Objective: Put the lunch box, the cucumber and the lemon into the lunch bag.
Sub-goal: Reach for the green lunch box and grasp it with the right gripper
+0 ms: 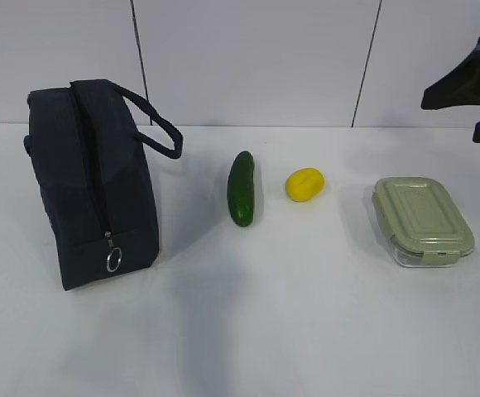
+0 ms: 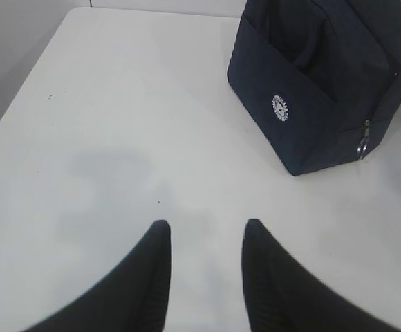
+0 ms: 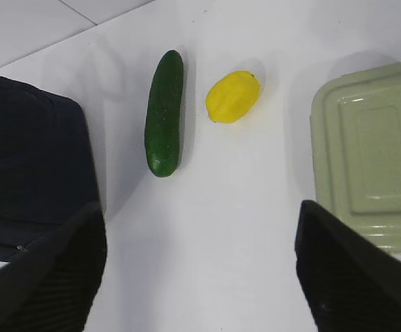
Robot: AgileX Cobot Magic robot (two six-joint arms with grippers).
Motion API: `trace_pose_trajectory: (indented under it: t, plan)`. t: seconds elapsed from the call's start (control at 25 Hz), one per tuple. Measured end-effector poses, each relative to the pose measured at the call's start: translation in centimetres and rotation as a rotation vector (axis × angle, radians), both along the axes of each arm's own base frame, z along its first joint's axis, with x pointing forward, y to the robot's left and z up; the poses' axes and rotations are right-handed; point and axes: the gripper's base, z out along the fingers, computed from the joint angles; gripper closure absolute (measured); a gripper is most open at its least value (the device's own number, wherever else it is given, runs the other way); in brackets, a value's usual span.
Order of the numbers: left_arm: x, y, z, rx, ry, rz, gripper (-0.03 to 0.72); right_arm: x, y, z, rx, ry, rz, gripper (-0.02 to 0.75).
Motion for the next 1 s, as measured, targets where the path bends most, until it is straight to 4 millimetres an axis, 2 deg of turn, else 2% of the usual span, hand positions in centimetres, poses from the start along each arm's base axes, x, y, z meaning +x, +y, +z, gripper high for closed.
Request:
trace_pose_trajectory:
  t: [0.16,0.4,0.6,0.76,1.0]
  plan:
    - [0.0,0.0,0.0,0.0,0.0,0.0,0.448,1.7,0.1,0.0,0.029,0.003,0.001,0.096]
    - [0.0,0.0,0.0,0.0,0.0,0.0,0.448,2.1,0.1,-0.4,0.049,0.013,-0.002,0.188]
    - [0.0,0.0,0.0,0.0,0.0,0.0,0.448,2.5,-0.1,-0.9,0.035,0.015,0.02,0.218]
    - [0.0,0.0,0.0,0.0,0.0,0.0,0.448,3.6,-1.3,-2.3,0.1,0.055,0.062,0.221]
    - [0.0,0.0,0.0,0.0,0.0,0.0,0.448,5.1,-5.0,-5.2,0.251,0.069,0.132,0.222]
